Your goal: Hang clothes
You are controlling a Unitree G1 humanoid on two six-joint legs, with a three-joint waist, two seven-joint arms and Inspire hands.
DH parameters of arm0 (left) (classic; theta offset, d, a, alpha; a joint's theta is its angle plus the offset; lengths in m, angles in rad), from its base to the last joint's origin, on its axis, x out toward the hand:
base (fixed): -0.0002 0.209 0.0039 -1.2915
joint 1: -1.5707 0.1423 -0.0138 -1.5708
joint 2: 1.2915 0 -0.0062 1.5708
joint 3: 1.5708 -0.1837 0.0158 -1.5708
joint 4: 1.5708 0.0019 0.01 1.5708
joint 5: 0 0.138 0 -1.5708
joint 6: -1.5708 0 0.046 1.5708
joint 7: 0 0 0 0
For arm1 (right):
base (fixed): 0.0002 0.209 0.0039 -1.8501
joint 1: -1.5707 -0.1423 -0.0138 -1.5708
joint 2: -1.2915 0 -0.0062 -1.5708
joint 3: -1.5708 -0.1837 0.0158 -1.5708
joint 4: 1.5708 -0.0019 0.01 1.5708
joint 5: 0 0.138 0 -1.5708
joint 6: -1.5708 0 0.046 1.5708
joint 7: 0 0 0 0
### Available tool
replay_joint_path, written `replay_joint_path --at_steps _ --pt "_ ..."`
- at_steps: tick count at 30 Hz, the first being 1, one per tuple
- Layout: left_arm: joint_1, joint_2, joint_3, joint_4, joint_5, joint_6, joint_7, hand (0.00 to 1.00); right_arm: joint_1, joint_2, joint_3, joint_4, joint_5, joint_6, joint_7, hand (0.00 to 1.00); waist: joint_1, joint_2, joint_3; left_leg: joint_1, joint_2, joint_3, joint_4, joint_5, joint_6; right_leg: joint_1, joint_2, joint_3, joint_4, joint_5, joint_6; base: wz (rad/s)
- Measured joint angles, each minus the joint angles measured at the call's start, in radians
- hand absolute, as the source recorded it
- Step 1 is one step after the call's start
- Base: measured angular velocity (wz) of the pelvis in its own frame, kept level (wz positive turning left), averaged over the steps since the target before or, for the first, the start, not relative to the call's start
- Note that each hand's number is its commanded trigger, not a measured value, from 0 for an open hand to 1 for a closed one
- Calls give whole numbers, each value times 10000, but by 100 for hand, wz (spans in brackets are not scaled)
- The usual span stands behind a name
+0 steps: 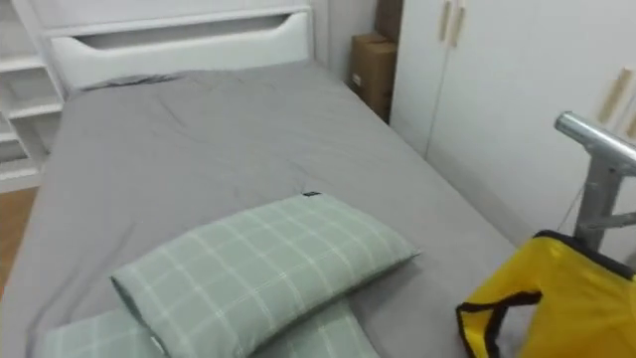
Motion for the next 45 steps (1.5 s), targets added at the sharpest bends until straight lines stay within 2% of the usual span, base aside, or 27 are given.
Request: replay_joint_path --at_steps 1,2,4,5,7,8,10,11,13,14,15,16,17,18,20,23,30,32,35,41,45 --pt "37 -13 28 29 -26 2 85 0 -2 66 -113 -9 0 2 -69 0 -52 -7 2 -67 -50 -280 44 -41 112 33 36 476 -25 107 174 74" --pt "37 -16 53 50 -15 -2 105 0 -11 99 -180 -6 -14 -6 -89 0 -96 0 3 -118 -65 -451 64 -24 167 47 64 703 -38 176 253 84" --pt "-57 5 198 285 18 -19 141 0 -38 258 -209 7 -84 -40 -221 0 -190 36 10 -166 -203 -1216 -3 34 300 438 397 1733 -663 427 455 89" --pt "-77 6 199 298 17 -19 156 0 -46 283 -211 13 -100 -41 -250 0 -202 39 10 -174 -222 -1326 -9 24 326 508 493 1953 -789 471 524 75" --pt "-84 12 154 309 -247 -18 290 0 -48 352 -184 -22 -232 -40 -354 0 -191 8 36 -171 -405 -1865 -100 43 407 917 694 2576 -1433 559 664 65" --pt "-91 14 107 299 -303 -18 312 0 -38 363 -179 -57 -337 -41 -389 0 -175 2 39 -171 -460 -1993 -141 63 443 1001 715 2664 -1582 584 708 51" --pt "-79 48 -41 308 -389 -17 314 0 -77 372 -179 -81 -483 -41 -443 0 -145 67 77 -210 -556 -2338 -137 84 479 1246 844 3136 -2086 674 846 42" --pt "-69 70 -41 308 -394 -17 314 0 -78 378 -180 -80 -491 -41 -458 0 -145 73 87 -208 -573 -2432 -139 87 484 1287 864 3253 -2139 687 868 45" --pt "-37 130 -35 299 -365 -15 320 0 -61 385 -184 -120 -602 -42 -546 0 -119 102 140 -152 -653 -3007 -151 108 516 1228 965 3911 -2128 488 901 34" --pt "-9 152 -33 295 -367 -14 321 0 -70 400 -176 -149 -698 -43 -561 0 -95 98 142 -165 -661 -3196 -140 108 516 1207 1109 4206 -2318 409 895 14" --pt "33 216 -30 291 -373 -7 344 0 -107 470 -147 -225 -848 -44 -632 0 -49 80 153 -238 -664 -3637 -122 109 513 1195 1502 4571 -2975 430 768 6" --pt "74 205 -23 290 -384 1 386 0 -141 486 -131 -319 -894 -51 -635 0 -67 87 158 -327 -658 -3961 -149 105 489 1319 1720 4478 -3429 673 783 3" --pt "89 169 0 286 -383 3 409 0 -155 473 -125 -346 -911 -63 -644 0 -71 66 163 -321 -676 -3993 -225 133 438 1456 1751 4451 -3577 787 798 20" --pt "116 125 5 286 -382 12 398 0 -207 460 -41 -361 -923 -91 -648 0 -133 146 230 -235 -676 -4019 -453 233 284 1625 1822 4322 -3743 874 750 31" --pt "111 46 3 244 -370 2 406 0 -163 421 121 -321 -1071 -129 -598 0 -132 140 256 -73 -674 -4036 -810 386 205 1697 1865 4313 -3849 870 750 25" --pt "88 23 6 247 -373 5 451 0 -115 425 240 -240 -1139 -180 -367 0 -136 143 247 72 -674 -4167 -1180 605 135 1739 1898 4311 -3855 854 733 12" --pt "99 14 67 153 -149 -1 511 0 -60 446 231 -12 -1255 -377 -69 0 -205 10 204 41 -679 -4577 -1157 610 131 1940 1895 4054 -3865 756 705 19" --pt "60 65 -10 129 -141 0 506 0 -92 478 229 58 -1252 -377 -10 0 -404 -41 205 22 -701 -4748 -1098 610 131 2044 1870 4032 -3834 694 717 34" --pt "-94 128 -16 127 51 1 499 0 -169 482 230 140 -1280 -395 90 0 -448 -95 221 -151 -718 -4876 -958 610 127 2031 1839 3768 -3818 630 705 19" --pt "-123 98 -223 127 52 3 558 0 -269 433 220 424 -1152 -374 163 0 -440 -24 193 -197 -728 -4939 -1029 651 56 2002 1866 3809 -3845 599 685 2" --pt "-100 33 -257 155 -122 3 821 0 -235 437 229 401 -1051 -358 181 0 -442 4 156 -134 -717 -4848 -1061 708 -7 2006 1909 4035 -3858 559 625 -9"
